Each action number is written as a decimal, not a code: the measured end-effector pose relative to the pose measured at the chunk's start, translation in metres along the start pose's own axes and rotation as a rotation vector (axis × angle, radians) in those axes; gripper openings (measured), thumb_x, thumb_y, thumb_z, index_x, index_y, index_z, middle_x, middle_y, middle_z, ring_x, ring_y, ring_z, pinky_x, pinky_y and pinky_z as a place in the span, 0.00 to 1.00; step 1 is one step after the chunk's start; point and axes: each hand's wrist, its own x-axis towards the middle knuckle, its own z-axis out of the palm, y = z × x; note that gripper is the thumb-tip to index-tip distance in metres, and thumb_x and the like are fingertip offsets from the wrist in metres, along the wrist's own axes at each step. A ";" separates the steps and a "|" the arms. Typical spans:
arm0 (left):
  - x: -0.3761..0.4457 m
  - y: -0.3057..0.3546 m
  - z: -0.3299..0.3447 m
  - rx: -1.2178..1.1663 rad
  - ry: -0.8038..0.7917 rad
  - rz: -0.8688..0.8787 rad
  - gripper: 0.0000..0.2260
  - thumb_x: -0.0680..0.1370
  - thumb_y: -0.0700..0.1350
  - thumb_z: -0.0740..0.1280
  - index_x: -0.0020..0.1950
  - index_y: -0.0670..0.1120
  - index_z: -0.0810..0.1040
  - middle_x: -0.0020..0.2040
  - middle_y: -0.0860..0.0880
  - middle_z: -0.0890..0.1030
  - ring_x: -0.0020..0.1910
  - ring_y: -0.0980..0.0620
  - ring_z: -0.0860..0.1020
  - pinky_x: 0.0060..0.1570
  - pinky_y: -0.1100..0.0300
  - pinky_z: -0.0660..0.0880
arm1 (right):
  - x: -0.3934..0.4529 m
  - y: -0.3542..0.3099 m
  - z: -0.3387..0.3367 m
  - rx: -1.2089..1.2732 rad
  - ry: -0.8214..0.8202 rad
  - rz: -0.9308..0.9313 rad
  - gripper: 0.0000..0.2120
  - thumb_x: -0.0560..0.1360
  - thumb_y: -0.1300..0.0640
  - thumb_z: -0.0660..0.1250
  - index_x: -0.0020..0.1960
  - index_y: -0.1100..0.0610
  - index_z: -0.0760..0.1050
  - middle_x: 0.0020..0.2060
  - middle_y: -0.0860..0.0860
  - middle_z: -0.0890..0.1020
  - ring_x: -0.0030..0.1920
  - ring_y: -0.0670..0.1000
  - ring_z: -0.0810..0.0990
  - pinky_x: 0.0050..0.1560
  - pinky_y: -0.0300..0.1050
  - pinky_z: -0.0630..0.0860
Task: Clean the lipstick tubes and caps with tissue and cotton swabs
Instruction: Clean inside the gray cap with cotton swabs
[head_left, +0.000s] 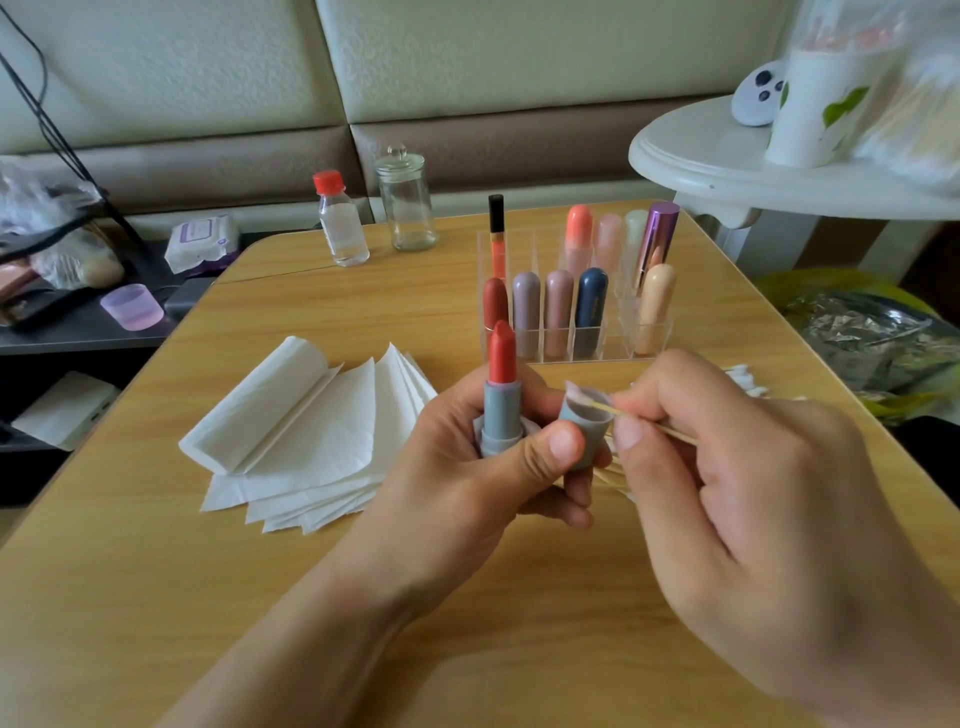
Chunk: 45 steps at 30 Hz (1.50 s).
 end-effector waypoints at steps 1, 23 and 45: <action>0.000 -0.001 0.000 0.026 0.014 0.016 0.07 0.70 0.51 0.75 0.43 0.51 0.81 0.39 0.43 0.79 0.35 0.49 0.79 0.36 0.59 0.77 | -0.001 0.000 0.001 -0.017 0.004 0.019 0.07 0.77 0.62 0.63 0.41 0.57 0.73 0.25 0.35 0.58 0.25 0.33 0.63 0.29 0.24 0.58; 0.000 -0.002 -0.005 -0.213 -0.141 -0.070 0.08 0.76 0.48 0.71 0.47 0.44 0.77 0.40 0.41 0.78 0.33 0.50 0.77 0.32 0.62 0.76 | 0.003 0.004 -0.008 0.224 -0.067 -0.072 0.08 0.77 0.66 0.64 0.40 0.59 0.74 0.31 0.29 0.70 0.31 0.30 0.72 0.34 0.22 0.63; 0.003 -0.004 -0.001 0.398 0.199 0.270 0.04 0.73 0.42 0.74 0.45 0.50 0.81 0.40 0.50 0.83 0.33 0.49 0.80 0.35 0.60 0.79 | -0.001 0.007 0.012 0.435 0.001 0.442 0.09 0.80 0.54 0.62 0.43 0.50 0.78 0.20 0.41 0.72 0.22 0.44 0.70 0.25 0.30 0.62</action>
